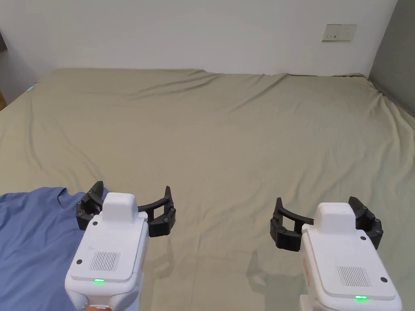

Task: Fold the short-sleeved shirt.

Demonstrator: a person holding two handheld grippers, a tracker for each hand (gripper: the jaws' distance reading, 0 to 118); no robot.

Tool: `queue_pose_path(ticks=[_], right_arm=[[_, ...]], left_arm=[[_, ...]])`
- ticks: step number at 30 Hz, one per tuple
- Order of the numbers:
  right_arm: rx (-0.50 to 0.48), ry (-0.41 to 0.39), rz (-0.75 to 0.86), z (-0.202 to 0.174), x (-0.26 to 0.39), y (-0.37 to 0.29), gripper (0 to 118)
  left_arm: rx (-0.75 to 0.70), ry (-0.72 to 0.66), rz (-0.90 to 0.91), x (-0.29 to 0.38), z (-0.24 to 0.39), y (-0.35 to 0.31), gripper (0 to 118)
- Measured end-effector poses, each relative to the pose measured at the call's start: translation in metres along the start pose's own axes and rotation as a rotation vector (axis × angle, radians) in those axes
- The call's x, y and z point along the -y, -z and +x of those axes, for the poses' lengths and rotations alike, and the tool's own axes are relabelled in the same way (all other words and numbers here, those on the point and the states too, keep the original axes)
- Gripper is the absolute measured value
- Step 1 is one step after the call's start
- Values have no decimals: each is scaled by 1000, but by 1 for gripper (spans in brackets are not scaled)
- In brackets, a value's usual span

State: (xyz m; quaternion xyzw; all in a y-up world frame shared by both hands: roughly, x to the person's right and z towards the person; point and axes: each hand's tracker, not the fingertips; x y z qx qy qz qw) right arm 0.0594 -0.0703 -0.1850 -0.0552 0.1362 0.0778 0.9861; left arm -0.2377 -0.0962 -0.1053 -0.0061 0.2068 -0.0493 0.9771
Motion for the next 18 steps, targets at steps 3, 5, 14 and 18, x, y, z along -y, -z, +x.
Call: queue_pose_path(ticks=[3, 5, 14, 18], right_arm=[[4, 4, -3, 0, 0, 0, 118], [3, 7, -3, 1, 0, -1, 118], [5, 0, -5, 3, 1, -2, 118], [2, -1, -5, 3, 1, -3, 118]], left_arm=[[9, 11, 2, 0, 0, -1, 118], [11, 16, 4, 1, 1, -2, 118], [18, 20, 4, 1, 2, -2, 118], [16, 33, 3, 1, 3, -2, 118]])
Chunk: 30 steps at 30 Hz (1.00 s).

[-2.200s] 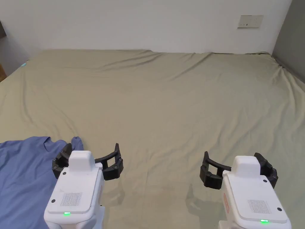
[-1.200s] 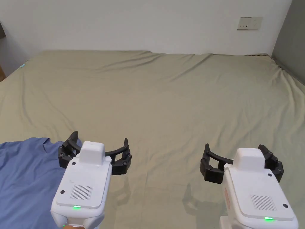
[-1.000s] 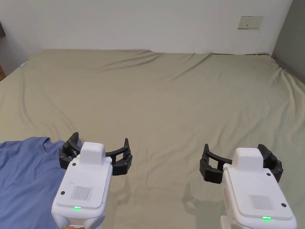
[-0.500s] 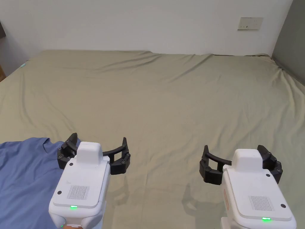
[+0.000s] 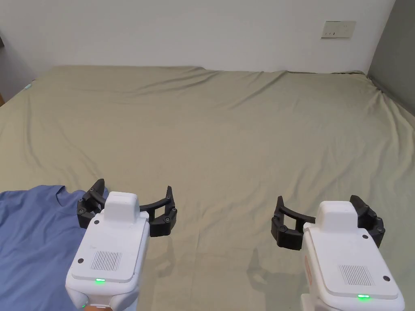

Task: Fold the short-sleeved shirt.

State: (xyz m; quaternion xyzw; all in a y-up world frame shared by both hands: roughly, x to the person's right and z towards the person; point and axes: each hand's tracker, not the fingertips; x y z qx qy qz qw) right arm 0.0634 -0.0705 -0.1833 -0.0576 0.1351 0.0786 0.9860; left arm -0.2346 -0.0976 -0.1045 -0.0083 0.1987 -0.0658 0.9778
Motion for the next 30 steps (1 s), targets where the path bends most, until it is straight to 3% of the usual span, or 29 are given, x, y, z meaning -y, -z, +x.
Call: queue_pose_path(ticks=[12, 14, 16, 17, 18, 19, 21, 30], right_arm=[[-5, -1, -3, 1, 0, 0, 118], [-1, -2, -10, 0, -1, 0, 116], [-5, -1, -9, 0, -2, -1, 89], [-5, -3, -12, -1, -3, -1, 70], [-4, -5, -19, -1, -4, 0, 35], [-4, -6, -22, -1, -5, 1, 10], [-8, -5, -22, 0, -5, 3, 1], [-43, -8, -21, -5, -12, 14, 1]], left_arm=[[-16, -15, -14, 0, -3, 1, 118], [-23, -24, -15, -2, -3, 1, 114], [-18, -30, -21, -4, -4, 0, 84], [-13, -31, -24, -5, -4, 0, 58], [-11, -31, -27, -5, -4, 0, 16], [-12, -29, -32, -5, -3, 1, 0], [-31, -28, -35, -7, -2, 2, 0], [-55, -74, -47, -6, -17, 7, 0]])
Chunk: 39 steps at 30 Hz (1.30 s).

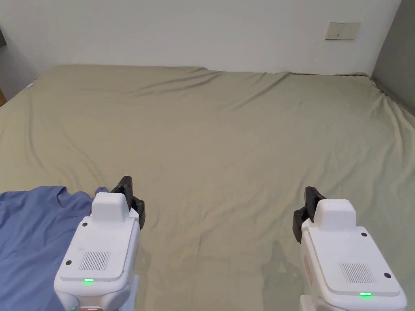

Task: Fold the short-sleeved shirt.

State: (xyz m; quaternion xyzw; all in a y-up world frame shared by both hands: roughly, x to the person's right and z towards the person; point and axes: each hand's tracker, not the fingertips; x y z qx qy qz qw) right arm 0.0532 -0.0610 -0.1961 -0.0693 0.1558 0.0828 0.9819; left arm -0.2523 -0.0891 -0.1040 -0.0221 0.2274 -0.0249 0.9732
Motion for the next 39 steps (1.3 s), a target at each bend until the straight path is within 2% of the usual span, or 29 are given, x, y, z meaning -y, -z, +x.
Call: queue_pose_path(ticks=[7, 19, 23, 27, 32, 39], right_arm=[[-109, -2, 29, -45, -16, 19, 1], [-465, -10, 77, -197, -40, 28, 1], [-547, -11, 71, -235, -42, 21, 1], [-587, -15, 62, -256, -41, 17, 1], [-600, -24, 57, -262, -41, 19, 1], [-549, -53, 45, -241, -37, 37, 1]], left_arm=[[-127, 2, -13, -1, -59, -5, 0], [-478, 30, -32, -2, -206, -73, 0], [-551, 18, -53, -1, -239, -98, 0], [-588, 8, -85, 4, -258, -108, 0], [-582, -27, -144, 9, -268, -96, 0], [-377, -212, -427, 22, -282, -22, 0]])
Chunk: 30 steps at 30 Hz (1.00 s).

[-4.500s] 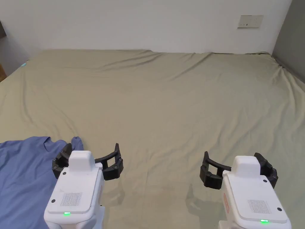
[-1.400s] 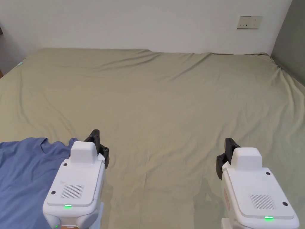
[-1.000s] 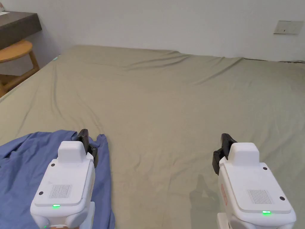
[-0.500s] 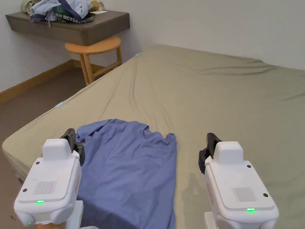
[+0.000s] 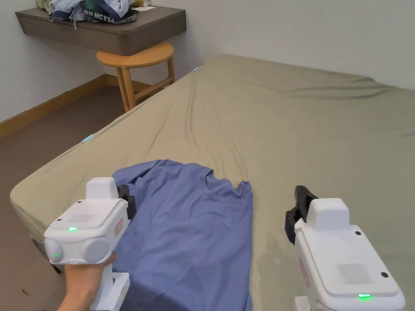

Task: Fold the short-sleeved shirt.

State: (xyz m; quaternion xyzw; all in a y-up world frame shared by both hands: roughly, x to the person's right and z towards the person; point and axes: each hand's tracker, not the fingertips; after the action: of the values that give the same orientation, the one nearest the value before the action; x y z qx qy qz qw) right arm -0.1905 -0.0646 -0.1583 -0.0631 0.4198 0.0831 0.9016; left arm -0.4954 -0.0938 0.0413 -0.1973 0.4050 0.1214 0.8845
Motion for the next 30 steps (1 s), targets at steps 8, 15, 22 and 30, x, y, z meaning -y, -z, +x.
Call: queue_pose_path(ticks=[8, 15, 22, 30], right_arm=[[92, 0, -41, 35, 8, 5, 1], [134, 11, -94, 50, 24, 12, 1], [117, 20, -131, 44, 32, 22, 1], [71, 29, -104, 32, 20, 16, 1]], left_arm=[[127, -37, -398, 13, 28, 107, 118], [53, -6, -572, 59, 49, 153, 85], [53, 95, -514, 65, 69, 145, 36], [89, -30, -439, 42, 56, 117, 0]])
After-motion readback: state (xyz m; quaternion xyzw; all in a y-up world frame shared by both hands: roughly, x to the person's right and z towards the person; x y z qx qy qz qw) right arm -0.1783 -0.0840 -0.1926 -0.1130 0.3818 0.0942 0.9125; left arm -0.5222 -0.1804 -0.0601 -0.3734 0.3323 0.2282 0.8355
